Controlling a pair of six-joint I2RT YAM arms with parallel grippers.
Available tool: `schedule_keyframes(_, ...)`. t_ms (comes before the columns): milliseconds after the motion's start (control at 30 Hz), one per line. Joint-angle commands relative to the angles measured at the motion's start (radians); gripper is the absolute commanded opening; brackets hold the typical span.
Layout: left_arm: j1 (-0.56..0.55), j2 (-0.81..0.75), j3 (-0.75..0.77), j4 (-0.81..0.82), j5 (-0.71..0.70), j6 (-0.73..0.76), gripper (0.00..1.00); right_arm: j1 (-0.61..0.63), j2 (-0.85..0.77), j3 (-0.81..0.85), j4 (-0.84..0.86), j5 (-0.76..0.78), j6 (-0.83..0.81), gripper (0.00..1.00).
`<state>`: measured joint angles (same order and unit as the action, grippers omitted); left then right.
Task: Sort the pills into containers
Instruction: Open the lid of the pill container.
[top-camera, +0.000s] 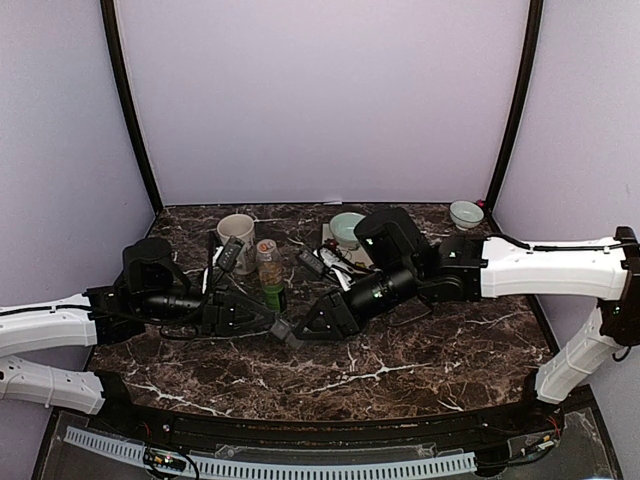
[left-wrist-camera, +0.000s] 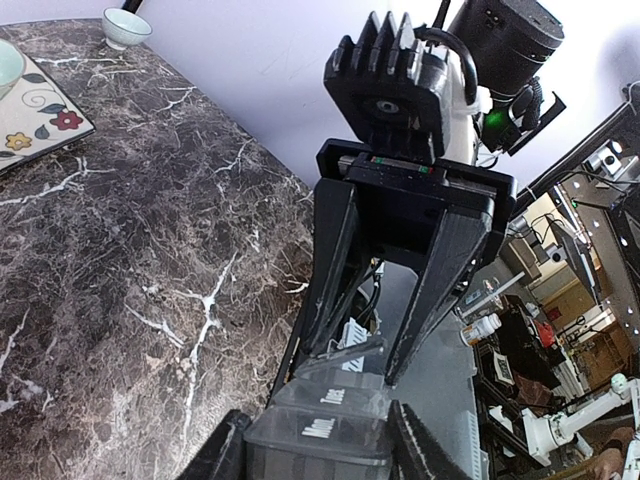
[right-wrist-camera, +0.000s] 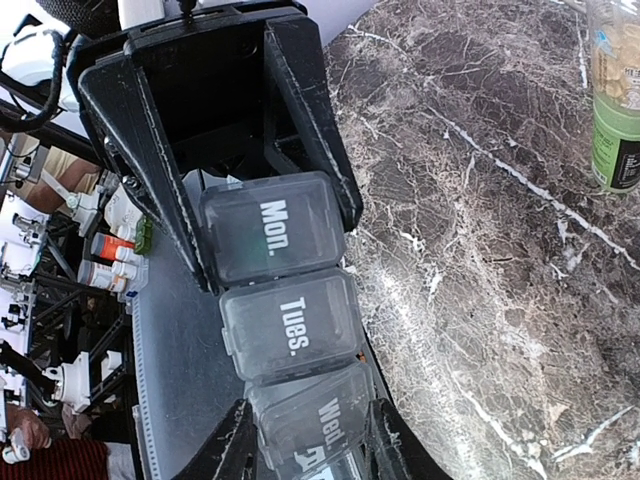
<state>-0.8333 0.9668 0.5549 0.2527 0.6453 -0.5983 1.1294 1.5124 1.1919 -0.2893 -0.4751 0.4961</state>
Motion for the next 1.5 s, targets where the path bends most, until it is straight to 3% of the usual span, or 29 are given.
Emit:
schedule_keyframes(0, -0.001, -0.034, 0.005, 0.038, 0.026, -0.002, 0.00, -0.021, -0.032, -0.032, 0.069, -0.015, 0.037, 0.37)
schedule_keyframes(733, -0.001, -0.034, 0.006, 0.042, 0.042, 0.003, 0.00, -0.048, -0.011, -0.090, 0.208, -0.108, 0.109, 0.32)
schedule_keyframes(1000, -0.001, -0.032, 0.008, 0.043, 0.035, 0.010, 0.00, -0.050, 0.008, -0.102, 0.260, -0.159, 0.145, 0.20)
schedule_keyframes(1100, -0.001, -0.034, 0.006, 0.049, 0.027, 0.010, 0.00, -0.051, 0.007, -0.108, 0.262, -0.164, 0.149, 0.13)
schedule_keyframes(1167, -0.001, -0.032, 0.006, 0.048, 0.024, 0.010, 0.00, -0.052, 0.004, -0.111, 0.265, -0.165, 0.152, 0.02)
schedule_keyframes(1267, -0.001, -0.032, 0.005, 0.037, 0.006, 0.005, 0.00, -0.055, -0.005, -0.118, 0.272, -0.166, 0.159, 0.00)
schedule_keyframes(1467, -0.001, -0.044, 0.002, -0.011, -0.059, 0.001, 0.38, -0.067, -0.031, -0.131, 0.269, -0.152, 0.164, 0.00)
